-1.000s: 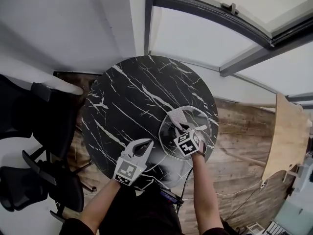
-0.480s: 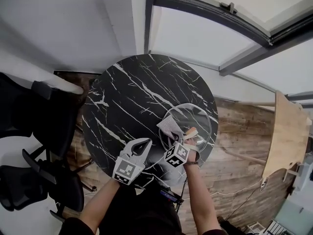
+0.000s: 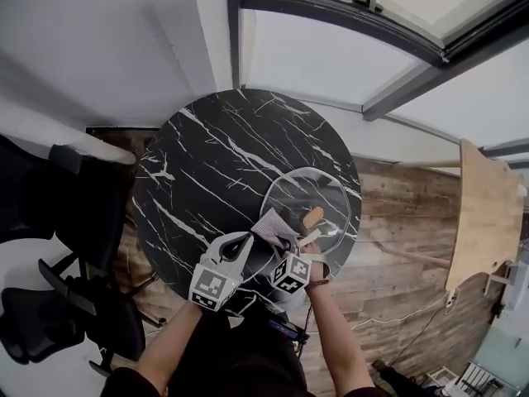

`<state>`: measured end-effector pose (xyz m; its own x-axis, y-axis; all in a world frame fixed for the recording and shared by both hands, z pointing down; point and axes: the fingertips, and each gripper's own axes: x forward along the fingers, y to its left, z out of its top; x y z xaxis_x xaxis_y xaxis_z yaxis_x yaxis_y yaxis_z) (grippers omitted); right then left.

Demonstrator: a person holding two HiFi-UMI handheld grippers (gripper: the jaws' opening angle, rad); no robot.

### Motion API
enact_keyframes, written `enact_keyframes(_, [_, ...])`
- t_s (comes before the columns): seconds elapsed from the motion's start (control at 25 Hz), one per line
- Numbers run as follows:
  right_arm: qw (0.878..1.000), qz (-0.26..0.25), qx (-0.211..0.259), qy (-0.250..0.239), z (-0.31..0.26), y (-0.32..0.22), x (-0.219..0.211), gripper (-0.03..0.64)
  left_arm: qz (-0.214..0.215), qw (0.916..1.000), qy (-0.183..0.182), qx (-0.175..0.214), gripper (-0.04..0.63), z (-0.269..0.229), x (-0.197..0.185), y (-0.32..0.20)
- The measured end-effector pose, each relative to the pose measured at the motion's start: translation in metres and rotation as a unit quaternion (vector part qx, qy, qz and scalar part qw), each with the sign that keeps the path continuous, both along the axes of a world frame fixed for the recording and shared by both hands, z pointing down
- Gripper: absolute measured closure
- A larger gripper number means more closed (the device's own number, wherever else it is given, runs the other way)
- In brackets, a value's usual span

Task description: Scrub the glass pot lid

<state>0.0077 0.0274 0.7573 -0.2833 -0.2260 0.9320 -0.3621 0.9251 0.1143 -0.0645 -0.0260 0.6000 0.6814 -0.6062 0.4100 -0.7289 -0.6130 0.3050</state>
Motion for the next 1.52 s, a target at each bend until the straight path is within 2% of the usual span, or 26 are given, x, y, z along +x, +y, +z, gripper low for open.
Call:
enact_keyframes(0.4, [0.998,0.007,-0.049,-0.047,0.008,0.052,-0.007,0.535,0.023,0.9997,0.001,-0.005,0.594,0.003,0.018,0.011])
enact_keyframes(0.64, [0.989,0.057,-0.089,-0.100,0.011,0.072,-0.009,0.535,0.019,0.9994,0.020,-0.021,0.594,0.006,0.021,0.012])
enact_keyframes(0.8, [0.985,0.062,-0.124,-0.107,0.014,0.084,-0.011,0.535,0.028,0.9993,0.016,-0.019,0.594,0.002,0.023,0.013])
enact_keyframes(0.96, [0.971,0.067,-0.185,-0.133,0.016,0.109,-0.017,0.537,0.030,0.9992,0.017,-0.020,0.594,-0.002,0.022,0.014])
enact_keyframes(1.08, [0.949,0.100,-0.225,-0.199,-0.003,0.109,-0.022,0.537,0.028,0.9992,0.018,-0.024,0.594,-0.002,0.021,0.013])
enact_keyframes(1.12, [0.944,0.105,-0.218,-0.222,-0.014,0.103,-0.021,0.537,0.027,0.9992,0.018,-0.023,0.594,-0.002,0.021,0.013])
enact_keyframes(1.2, [0.949,0.103,-0.168,-0.248,-0.037,0.090,-0.014,0.537,0.025,0.9993,0.020,-0.019,0.594,-0.005,0.021,0.012])
enact_keyframes(1.32, [0.960,0.110,-0.051,-0.252,-0.070,0.063,0.006,0.537,0.016,0.9995,0.024,-0.010,0.594,-0.011,0.020,0.007])
enact_keyframes(1.44, [0.958,0.129,0.058,-0.251,-0.100,0.034,0.032,0.538,0.004,0.9997,0.026,0.000,0.594,-0.017,0.018,0.003])
enact_keyframes(1.52, [0.956,0.135,0.129,-0.226,-0.113,0.014,0.052,0.538,-0.001,0.9996,0.026,0.007,0.594,-0.021,0.019,0.002])
